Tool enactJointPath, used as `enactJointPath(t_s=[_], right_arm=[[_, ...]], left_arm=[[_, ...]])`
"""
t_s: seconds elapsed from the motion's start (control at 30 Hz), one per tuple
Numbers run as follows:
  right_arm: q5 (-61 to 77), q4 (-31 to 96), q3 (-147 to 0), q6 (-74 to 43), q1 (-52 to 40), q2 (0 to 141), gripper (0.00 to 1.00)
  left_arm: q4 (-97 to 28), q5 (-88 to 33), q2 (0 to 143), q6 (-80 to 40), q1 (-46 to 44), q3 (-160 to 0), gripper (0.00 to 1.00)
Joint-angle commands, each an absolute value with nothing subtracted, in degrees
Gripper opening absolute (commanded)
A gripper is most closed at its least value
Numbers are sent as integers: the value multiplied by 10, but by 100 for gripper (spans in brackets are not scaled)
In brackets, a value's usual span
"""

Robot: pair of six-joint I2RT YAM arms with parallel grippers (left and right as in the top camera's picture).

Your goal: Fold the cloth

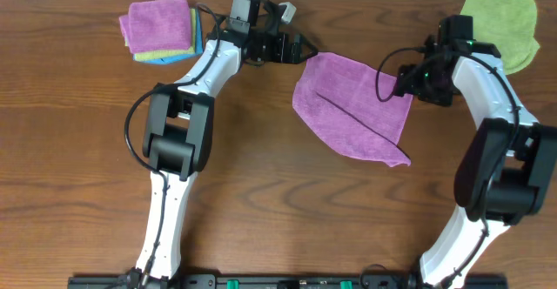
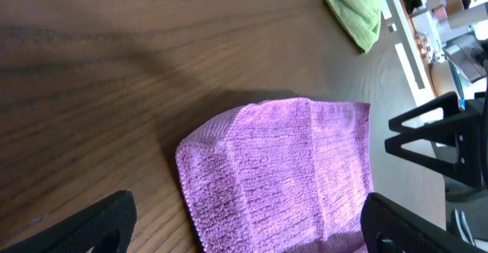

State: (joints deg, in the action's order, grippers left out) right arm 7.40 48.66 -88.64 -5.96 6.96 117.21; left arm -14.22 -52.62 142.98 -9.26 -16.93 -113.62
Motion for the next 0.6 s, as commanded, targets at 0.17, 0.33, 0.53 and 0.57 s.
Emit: enactJointPath(t_s=[0.17,0.33,0.53,0.57], right_arm=[[114,482,-880,-25,86,1174,80],[119,479,-856,-20,114,1173,79],[157,453,-816,-20,138,1174,79],[161,447,-808,-15,139,1174,79]], left_arm=[[-104,-588,1497,-122,-177,-1150,96],[-82,-592,1500,-123,-187,-1150,95],[-57,-566,1501,-133,-187,-1150,98],[-52,-564,1503,-134,-187,-1150,98]])
